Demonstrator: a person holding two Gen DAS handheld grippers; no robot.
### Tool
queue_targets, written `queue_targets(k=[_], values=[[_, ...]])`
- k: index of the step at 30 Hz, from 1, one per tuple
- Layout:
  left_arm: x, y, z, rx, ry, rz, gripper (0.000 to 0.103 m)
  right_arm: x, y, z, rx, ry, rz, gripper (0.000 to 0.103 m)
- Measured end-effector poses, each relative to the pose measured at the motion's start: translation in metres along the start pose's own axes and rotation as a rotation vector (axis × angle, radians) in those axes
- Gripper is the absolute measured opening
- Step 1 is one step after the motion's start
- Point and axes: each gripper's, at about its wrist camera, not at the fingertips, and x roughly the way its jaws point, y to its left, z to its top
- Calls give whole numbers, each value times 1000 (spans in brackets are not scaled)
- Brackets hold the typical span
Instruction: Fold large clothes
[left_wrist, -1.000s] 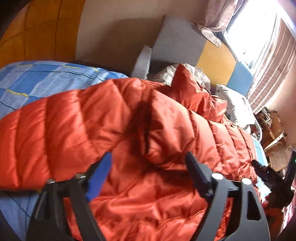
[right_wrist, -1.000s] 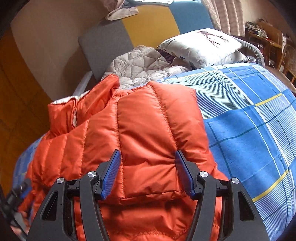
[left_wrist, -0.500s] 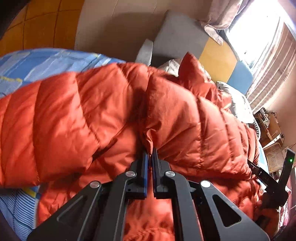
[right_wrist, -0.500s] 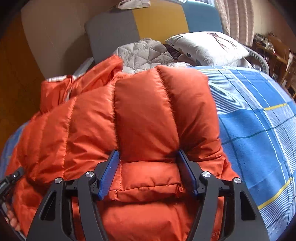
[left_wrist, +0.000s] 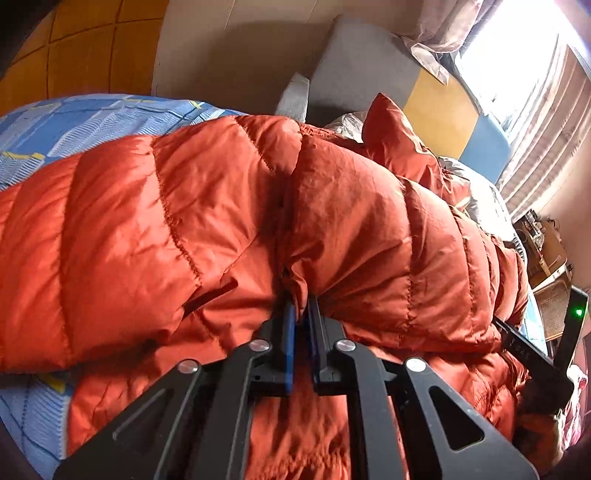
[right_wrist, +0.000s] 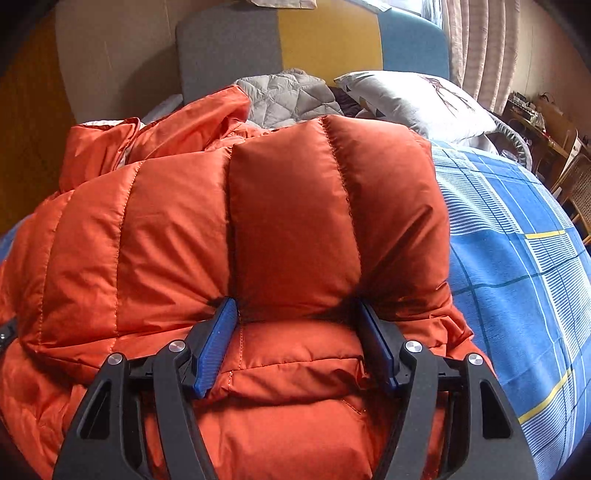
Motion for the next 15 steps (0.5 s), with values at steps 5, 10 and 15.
queue_targets(k=[5, 10, 15], values=[[-44, 4, -14, 2, -74, 37, 67, -2, 4, 0, -10, -2, -16, 66], [-76, 44, -32, -87, -77, 49, 67, -10, 8, 0, -33, -3, -52, 85], [-101, 96, -52, -196, -85, 99, 67, -28, 11, -3, -34, -15, -43, 90]])
